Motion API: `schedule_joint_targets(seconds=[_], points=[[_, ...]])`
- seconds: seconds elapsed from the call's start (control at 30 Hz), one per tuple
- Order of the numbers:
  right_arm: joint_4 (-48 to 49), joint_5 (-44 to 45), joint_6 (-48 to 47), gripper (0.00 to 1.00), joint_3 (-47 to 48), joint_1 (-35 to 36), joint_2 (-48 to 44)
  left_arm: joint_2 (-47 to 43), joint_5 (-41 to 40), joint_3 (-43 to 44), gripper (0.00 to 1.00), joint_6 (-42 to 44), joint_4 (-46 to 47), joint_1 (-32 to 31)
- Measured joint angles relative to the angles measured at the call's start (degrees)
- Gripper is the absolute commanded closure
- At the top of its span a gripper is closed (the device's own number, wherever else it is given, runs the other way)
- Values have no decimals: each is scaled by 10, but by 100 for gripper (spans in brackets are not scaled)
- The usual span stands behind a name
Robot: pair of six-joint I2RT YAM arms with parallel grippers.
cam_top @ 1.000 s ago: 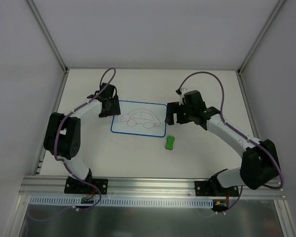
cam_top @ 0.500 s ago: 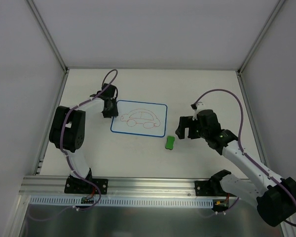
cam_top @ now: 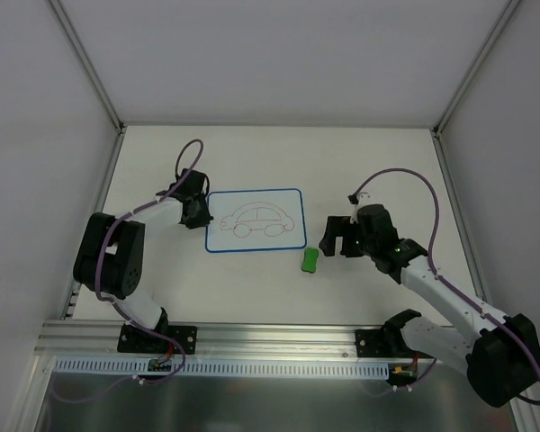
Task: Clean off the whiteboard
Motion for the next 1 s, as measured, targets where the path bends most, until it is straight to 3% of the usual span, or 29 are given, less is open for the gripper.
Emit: schedule_joint_targets(seconds=[0.3, 0.43, 0.7, 1.0], points=[[43, 32, 43, 1, -3, 52, 99, -90, -15, -97, 100, -90, 0, -107], [38, 69, 68, 6, 19, 95, 160, -117, -14, -127, 100, -139, 2, -145], [6, 164, 131, 17, 76, 193, 227, -138, -13, -148, 100, -188, 5, -152], [-16, 223, 179, 33, 110, 201, 275, -138, -13, -148, 100, -195, 3, -152]])
